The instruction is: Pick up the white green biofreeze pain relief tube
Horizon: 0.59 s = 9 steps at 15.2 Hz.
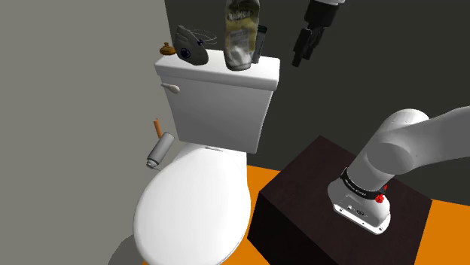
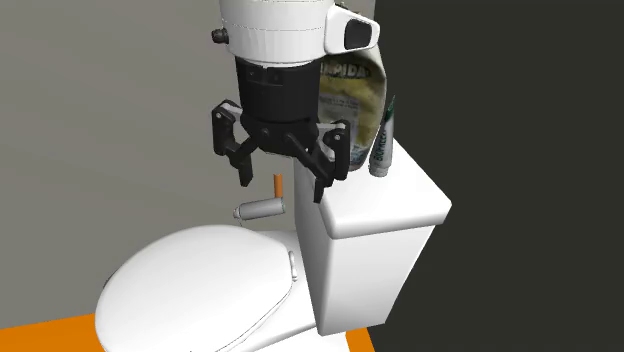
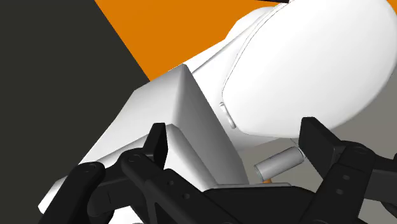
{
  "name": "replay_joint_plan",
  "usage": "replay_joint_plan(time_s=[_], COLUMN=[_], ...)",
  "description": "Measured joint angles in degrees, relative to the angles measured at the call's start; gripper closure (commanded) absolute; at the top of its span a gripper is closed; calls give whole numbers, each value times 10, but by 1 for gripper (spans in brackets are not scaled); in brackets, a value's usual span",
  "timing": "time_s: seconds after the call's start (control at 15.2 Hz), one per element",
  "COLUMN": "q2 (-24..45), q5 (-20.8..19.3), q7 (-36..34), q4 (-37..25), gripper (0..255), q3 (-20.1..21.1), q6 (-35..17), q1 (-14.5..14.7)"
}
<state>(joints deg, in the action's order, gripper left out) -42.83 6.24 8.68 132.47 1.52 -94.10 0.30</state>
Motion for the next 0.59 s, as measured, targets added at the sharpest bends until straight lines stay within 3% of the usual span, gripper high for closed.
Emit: replay_joint_plan(time_s=[0.2, 0.59], q2=[22, 130], q5=[-1, -9], q7=[-5, -30], q4=[-15, -99], gripper=[0, 0], q3=[1, 3], q6=[-13, -63], q1=[-4, -20])
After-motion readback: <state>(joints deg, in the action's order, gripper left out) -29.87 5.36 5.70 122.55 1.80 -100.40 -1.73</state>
